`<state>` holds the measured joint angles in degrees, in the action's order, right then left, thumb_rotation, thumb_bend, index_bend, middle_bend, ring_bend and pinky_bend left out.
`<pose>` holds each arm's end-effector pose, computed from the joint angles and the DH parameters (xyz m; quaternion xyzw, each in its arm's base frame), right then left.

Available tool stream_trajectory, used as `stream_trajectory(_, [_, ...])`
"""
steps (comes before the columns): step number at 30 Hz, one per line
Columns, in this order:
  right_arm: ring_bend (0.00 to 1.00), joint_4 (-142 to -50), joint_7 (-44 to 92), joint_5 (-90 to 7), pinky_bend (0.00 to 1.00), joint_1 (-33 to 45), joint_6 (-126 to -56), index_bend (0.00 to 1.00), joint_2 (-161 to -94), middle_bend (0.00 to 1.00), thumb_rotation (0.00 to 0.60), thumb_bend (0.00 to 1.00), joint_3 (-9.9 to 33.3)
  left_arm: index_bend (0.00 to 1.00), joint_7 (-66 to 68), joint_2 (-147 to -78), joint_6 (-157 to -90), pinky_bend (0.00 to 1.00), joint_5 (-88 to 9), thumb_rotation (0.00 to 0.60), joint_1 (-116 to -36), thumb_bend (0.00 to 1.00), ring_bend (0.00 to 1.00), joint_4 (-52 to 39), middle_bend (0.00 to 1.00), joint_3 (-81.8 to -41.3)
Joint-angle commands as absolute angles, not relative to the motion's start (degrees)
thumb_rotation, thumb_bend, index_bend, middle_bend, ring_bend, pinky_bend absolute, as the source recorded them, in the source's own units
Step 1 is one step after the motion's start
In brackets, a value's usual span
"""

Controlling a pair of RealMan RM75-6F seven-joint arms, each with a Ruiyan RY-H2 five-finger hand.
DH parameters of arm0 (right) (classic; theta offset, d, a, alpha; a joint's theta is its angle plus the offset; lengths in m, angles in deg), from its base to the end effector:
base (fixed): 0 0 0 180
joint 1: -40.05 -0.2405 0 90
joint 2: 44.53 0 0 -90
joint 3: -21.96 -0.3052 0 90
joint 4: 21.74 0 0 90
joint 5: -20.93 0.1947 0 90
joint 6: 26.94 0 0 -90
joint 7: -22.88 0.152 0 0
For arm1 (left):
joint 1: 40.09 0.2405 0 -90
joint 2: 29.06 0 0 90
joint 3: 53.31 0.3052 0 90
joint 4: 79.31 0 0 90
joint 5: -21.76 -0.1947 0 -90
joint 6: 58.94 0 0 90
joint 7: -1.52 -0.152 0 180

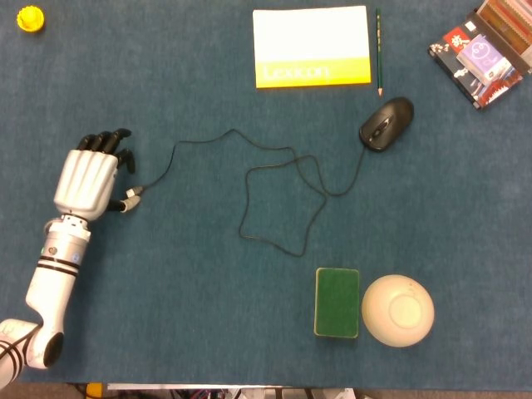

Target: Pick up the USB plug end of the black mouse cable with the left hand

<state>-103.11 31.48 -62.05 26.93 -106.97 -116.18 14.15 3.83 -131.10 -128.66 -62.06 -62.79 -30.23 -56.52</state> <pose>-0.3488 -0.2625 0.1690 0.5778 -0.3902 0.4501 0.5580 -0.3411 0.3068 -0.0243 -0.6832 -0.3672 -0.3633 0.5161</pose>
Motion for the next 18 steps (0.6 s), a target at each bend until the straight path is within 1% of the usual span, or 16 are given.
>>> stream_trajectory(1, [0.37, -103.0, 31.6, -62.1, 0.43, 26.9, -106.9, 0.65, -116.3, 0.44, 0.600, 0.48, 14.2, 0.52, 3.8, -130.8, -128.9, 0.24, -62.3, 0.600, -63.1, 0.06, 0.22, -31.3, 0.21, -56.7])
stream_trajectory(8, [0.37, -102.6, 31.9, -62.1, 0.43, 26.8, -106.5, 0.65, -116.8, 0.44, 0.600, 0.48, 14.3, 0.53, 4.1, -130.4, -129.1, 0.24, -62.3, 0.600, -63.8, 0.06, 0.22, -33.0, 0.21, -57.3])
stream_trajectory(12, [0.37, -102.5, 31.9, -62.1, 0.43, 26.8, -106.5, 0.65, -116.9, 0.44, 0.600, 0.48, 14.4, 0.53, 4.2, -130.0, -129.5, 0.24, -62.7, 0.600, -64.0, 0.06, 0.22, -32.5, 0.21, -57.2])
stream_trajectory(15, [0.37, -102.5, 31.9, -62.1, 0.43, 26.8, -106.5, 0.65, -116.9, 0.44, 0.600, 0.48, 14.3, 0.53, 4.5, -129.2, -129.8, 0.25, -62.8, 0.600, -63.8, 0.06, 0.22, -30.7, 0.21, -57.0])
stream_trajectory(18, [0.37, -102.5, 32.0, -62.0, 0.43, 26.8, -106.5, 0.65, -116.9, 0.44, 0.600, 0.48, 14.3, 0.53, 6.1, -127.4, -128.7, 0.25, -62.1, 0.600, -63.5, 0.06, 0.22, -26.3, 0.21, -57.0])
